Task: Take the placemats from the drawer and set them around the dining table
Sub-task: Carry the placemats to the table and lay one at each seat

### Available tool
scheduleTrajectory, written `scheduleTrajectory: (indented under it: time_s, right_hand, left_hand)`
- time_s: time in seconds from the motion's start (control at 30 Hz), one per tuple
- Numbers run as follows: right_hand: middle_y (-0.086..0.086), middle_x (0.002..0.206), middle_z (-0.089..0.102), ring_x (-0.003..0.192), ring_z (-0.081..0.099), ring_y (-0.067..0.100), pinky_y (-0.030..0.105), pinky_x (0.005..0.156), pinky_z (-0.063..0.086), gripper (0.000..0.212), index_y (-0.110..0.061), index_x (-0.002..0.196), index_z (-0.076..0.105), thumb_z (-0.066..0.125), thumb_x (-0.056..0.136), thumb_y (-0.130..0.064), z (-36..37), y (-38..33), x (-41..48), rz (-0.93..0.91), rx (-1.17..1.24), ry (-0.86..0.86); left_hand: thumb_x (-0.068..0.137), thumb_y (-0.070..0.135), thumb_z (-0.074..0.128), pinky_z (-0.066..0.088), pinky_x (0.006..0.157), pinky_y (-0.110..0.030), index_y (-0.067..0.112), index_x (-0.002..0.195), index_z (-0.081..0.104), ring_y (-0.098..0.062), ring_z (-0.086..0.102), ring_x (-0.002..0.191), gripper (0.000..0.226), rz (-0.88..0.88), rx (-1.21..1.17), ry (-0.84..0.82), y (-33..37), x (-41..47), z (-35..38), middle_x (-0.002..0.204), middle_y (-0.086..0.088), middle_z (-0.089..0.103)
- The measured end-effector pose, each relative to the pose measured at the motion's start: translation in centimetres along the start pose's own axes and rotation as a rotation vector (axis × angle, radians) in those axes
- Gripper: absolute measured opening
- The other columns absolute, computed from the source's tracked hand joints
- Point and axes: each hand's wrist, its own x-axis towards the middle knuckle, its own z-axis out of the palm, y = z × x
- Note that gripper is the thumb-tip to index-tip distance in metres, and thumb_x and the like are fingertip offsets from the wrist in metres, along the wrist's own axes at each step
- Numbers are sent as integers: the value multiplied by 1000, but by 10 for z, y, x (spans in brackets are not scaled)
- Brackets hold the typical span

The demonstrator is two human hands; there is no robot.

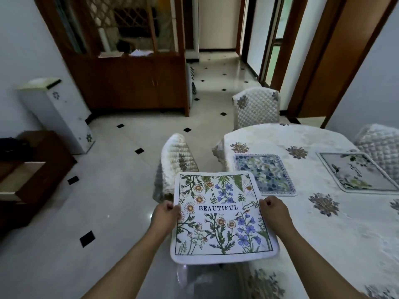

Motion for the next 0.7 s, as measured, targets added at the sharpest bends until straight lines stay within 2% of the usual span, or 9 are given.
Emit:
scheduleTrajectory:
  time_s: [0.1,0.17,0.23,0.3,0.37,0.5,0.6,0.7]
  right_hand:
    - [1,51,33,49,31,18,32,52,19,40,-16,60,32,52,95,-17,46,-73,-6,-62,-12,-26]
    - [2,52,34,50,31,18,32,53,20,39,-17,61,34,51,95,-16,81,-122,-10,-98,3,-47]
    - [6,57,48,53,42,20,31,53,30,33,-13,64,43,50,95,-20,110,-162,-8,-90,24,-74]
    - [7,66,63,60,58,24,32,60,47,32,-10,71,55,49,96,-28,138,-196,-2,-104,26,-101]
    - [6,67,67,63,64,24,34,62,53,32,-11,76,62,48,96,-32,163,-227,9,-142,1,-120]
    - [7,64,62,55,53,18,27,49,39,30,-8,74,57,48,98,-25,209,-279,47,-220,-8,-163]
    - [4,59,56,51,47,16,27,48,34,32,-9,70,53,49,97,-25,249,-314,88,-239,-5,-179]
    - [6,59,58,52,49,18,27,48,31,32,-6,70,54,51,95,-25,288,-353,137,-260,8,-210]
  left_hand:
    - [94,19,58,42,62,-30,13,79,58,-18,57,60,17,4,-54,50,-7,26,-82,69,-3,66]
    - [94,20,60,41,58,-28,12,80,56,-16,56,59,17,10,-81,103,-9,41,-136,68,-2,65]
    - [94,21,60,39,54,-27,12,81,56,-15,56,57,17,13,-89,144,-10,56,-179,68,-2,65]
    - [93,22,60,41,54,-27,13,79,56,-16,60,59,18,2,-94,182,-16,75,-217,70,-3,68]
    - [92,22,61,45,58,-29,13,78,57,-20,64,63,17,-21,-101,211,-24,98,-245,71,-4,70]
    - [92,20,60,41,50,-24,11,78,58,-15,58,51,17,-56,-109,257,-31,149,-285,65,-3,68]
    - [92,21,61,49,57,-29,11,79,59,-23,68,60,16,-99,-138,279,-32,196,-308,72,-8,73]
    - [92,19,61,48,57,-27,10,79,57,-22,67,61,16,-124,-137,334,-23,247,-329,73,-9,73]
